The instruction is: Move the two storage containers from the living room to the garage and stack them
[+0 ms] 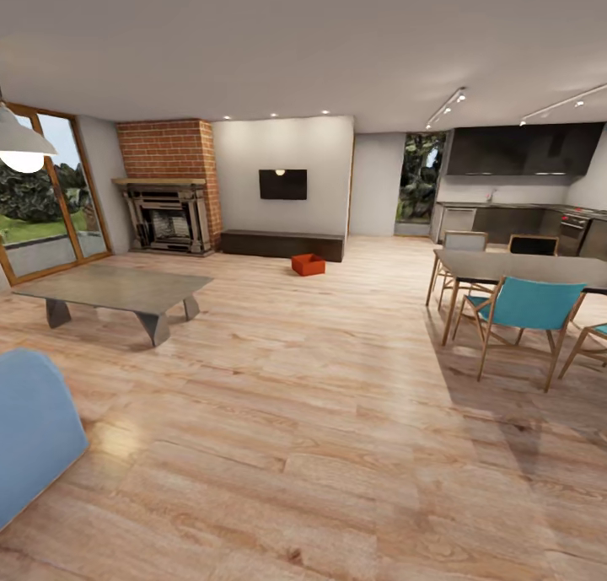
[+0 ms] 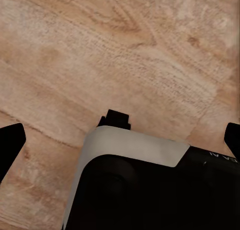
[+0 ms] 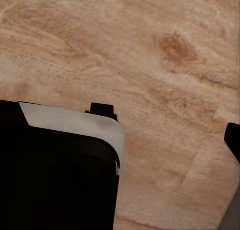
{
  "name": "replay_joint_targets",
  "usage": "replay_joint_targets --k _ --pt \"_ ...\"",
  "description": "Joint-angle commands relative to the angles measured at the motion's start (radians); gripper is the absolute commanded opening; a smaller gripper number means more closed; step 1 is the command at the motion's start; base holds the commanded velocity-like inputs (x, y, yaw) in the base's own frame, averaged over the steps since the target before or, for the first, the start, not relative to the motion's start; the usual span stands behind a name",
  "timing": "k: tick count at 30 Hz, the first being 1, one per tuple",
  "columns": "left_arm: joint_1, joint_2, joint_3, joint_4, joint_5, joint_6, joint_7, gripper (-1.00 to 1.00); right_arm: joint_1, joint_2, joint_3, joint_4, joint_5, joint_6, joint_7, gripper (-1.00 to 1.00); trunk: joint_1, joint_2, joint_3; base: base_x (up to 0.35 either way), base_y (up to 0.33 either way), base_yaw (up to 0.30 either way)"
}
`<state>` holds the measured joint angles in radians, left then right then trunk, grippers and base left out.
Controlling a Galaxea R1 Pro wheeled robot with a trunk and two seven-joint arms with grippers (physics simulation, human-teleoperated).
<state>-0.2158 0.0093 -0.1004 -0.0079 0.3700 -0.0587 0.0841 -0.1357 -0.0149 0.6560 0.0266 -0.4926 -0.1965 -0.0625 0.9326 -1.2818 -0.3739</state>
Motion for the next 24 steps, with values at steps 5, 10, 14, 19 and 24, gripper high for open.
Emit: replay_joint_targets --k 5,10,14,19,24 --pt "0.0 0.0 -0.009 0.0 0.007 -0.001 0.002 1.0 -0.001 0.002 0.008 0.003 -0.007 -0.004 0.0 1.0 0.001 -0.001 -0.001 0.322 0.0 0.0" --pt "0.0 0.0 -0.009 0.0 0.007 -0.001 0.002 1.0 -0.001 0.003 0.008 0.003 -0.009 -0.002 -0.003 1.0 0.001 -0.001 -0.001 0.322 0.0 0.0" --pt "0.0 -0.001 -0.009 0.0 0.007 -0.001 0.002 1.0 -0.001 0.001 0.008 0.003 -0.009 -0.001 -0.005 1.0 0.001 -0.001 -0.001 0.322 0.0 0.0" --pt "0.0 -0.002 -0.009 0.0 0.007 -0.002 0.002 1.0 -0.001 0.0 0.007 0.003 -0.009 -0.003 -0.006 1.0 0.001 -0.001 -0.001 0.322 0.0 0.0" --pt "-0.001 -0.002 -0.009 0.0 0.005 0.0 0.002 1.0 -0.001 -0.003 0.004 0.003 -0.012 -0.006 -0.008 1.0 0.001 -0.001 -0.001 0.322 0.0 0.0"
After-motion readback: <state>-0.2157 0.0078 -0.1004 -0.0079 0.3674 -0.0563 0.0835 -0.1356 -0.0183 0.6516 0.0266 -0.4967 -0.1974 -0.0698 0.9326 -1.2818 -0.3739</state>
